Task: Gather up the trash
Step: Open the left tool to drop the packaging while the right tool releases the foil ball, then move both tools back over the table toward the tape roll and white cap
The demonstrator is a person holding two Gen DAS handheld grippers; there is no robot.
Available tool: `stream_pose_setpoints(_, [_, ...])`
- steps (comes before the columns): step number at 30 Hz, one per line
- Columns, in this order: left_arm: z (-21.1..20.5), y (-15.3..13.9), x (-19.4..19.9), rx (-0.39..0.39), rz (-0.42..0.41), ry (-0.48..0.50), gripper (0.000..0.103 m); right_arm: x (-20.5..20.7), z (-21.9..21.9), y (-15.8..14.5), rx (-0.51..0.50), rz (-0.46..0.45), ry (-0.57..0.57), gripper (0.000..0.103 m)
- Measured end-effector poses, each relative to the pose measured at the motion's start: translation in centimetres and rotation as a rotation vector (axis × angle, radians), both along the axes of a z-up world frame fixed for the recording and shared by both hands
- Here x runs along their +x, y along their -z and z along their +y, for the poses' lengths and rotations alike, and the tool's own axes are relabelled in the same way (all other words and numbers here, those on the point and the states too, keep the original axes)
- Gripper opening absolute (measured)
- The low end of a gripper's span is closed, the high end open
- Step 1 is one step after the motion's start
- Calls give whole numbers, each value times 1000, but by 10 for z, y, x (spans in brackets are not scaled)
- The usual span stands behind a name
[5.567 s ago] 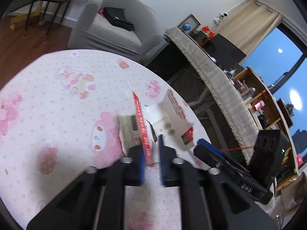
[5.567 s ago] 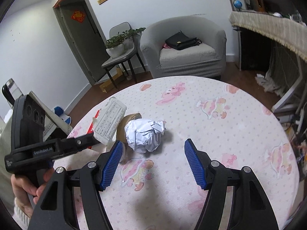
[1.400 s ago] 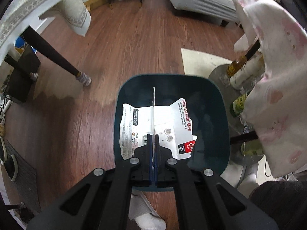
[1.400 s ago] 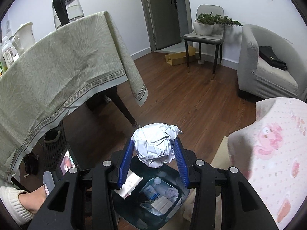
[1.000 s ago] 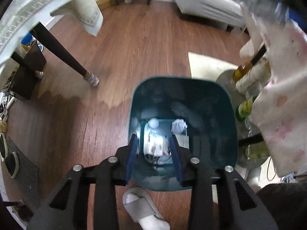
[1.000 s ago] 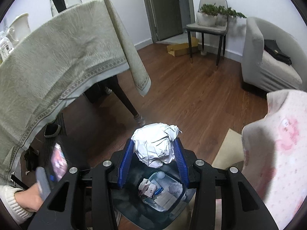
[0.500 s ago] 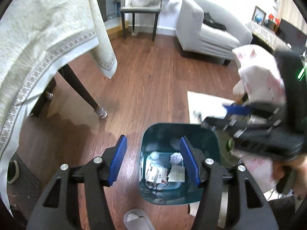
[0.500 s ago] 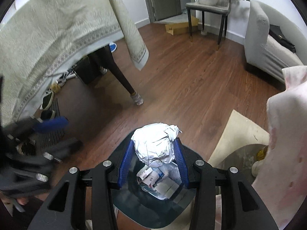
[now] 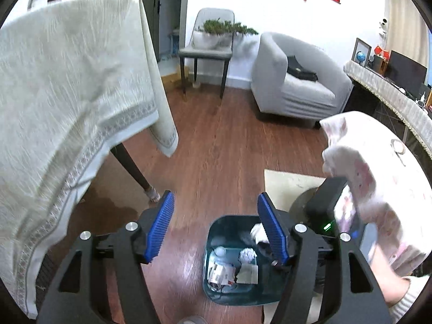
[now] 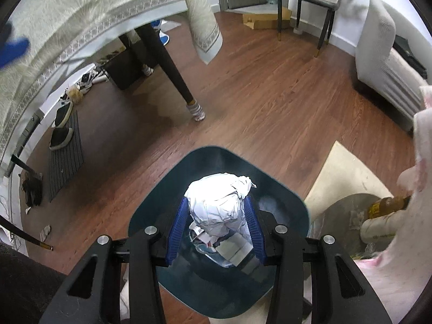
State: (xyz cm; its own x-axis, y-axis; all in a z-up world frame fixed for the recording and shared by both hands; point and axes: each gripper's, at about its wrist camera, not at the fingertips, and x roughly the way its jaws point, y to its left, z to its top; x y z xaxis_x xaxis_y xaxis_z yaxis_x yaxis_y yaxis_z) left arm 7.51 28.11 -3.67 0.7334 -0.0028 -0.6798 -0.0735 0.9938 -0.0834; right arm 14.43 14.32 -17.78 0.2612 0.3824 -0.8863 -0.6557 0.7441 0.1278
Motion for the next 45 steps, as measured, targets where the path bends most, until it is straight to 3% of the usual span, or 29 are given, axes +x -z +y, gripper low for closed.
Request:
stream_pose_setpoints(5, [-1,-16,-2,-28,-39,-2,68,-6,8,12,-22,16,-22,44])
stream_pose_setpoints(14, [-5,-33,-4,-12,-85,-1,69,-19,19,35,-87,49,-85,45])
stream_pose_setpoints(21, [-9,-42,2,-30,-109,10,70,-23,21,37,-93,41,-103,64])
stream_pose_setpoints(25, [-15,-46,5,-31,-121,13,71,-21,18,29,-74,34,-105,65])
stream_pose_setpoints(32, [-31,-61,12,3,-149,20,72,-22,8,-20,16,-37,-117,65])
stream_pose_setpoints(36, [-39,-76,16,36,-179,19,74,-26,-5,-62,71,-143,-126,64])
stream_pose_setpoints(45, [-61,-95,26,59,-233,32,79,-18,-64,-131,190,-264,-33,67])
